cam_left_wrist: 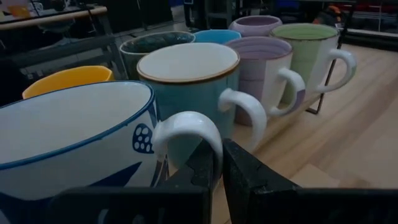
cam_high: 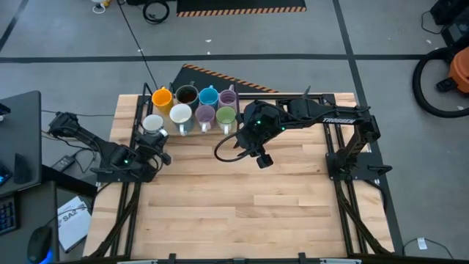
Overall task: Place coffee mugs
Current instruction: Put the blue patterned mug on the shelf
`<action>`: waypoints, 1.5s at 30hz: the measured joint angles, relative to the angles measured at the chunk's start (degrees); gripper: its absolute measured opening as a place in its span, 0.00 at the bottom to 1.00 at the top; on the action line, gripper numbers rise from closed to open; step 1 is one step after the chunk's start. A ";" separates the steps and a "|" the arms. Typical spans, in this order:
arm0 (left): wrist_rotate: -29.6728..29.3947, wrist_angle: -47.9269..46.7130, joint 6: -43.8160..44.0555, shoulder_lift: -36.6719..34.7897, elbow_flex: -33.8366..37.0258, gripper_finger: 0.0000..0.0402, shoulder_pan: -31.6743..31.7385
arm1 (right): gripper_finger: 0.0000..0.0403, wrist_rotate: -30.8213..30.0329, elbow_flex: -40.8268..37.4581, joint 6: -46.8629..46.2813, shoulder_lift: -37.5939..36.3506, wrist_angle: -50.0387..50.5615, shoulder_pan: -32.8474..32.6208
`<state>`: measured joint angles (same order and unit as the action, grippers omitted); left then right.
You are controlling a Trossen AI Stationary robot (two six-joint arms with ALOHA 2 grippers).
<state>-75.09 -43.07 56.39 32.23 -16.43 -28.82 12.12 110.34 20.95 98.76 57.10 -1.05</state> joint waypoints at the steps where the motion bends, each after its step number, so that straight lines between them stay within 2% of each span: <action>1: 0.00 -0.07 -0.01 0.00 0.00 0.05 0.00 | 0.34 0.00 0.00 0.00 0.00 0.00 -0.04; 8: -0.33 0.34 0.02 0.02 0.00 0.05 0.00 | 0.34 0.02 0.00 0.00 0.00 -0.84 -0.52; 14: -3.33 0.49 0.39 0.02 0.00 0.05 0.11 | 0.34 0.03 0.00 0.02 0.00 -1.31 -1.45; 25: 0.16 0.60 0.98 1.64 0.00 0.06 -0.33 | 0.34 0.02 0.00 2.20 0.05 -3.43 -1.63; 33: 2.33 5.48 -7.07 1.40 0.02 0.06 -2.34 | 0.34 -0.04 -0.04 8.26 7.14 -8.37 -1.27; 40: 3.54 2.73 -5.86 1.42 0.02 0.06 -2.33 | 0.34 5.22 -0.04 10.32 12.30 -16.41 2.52; 45: -0.32 2.51 -2.56 1.93 0.02 0.06 -2.16 | 0.34 6.46 -0.02 11.16 12.84 -17.84 3.64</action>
<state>-75.41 -40.56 53.83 34.16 -16.40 -30.98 18.58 110.32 32.11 111.60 39.26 2.60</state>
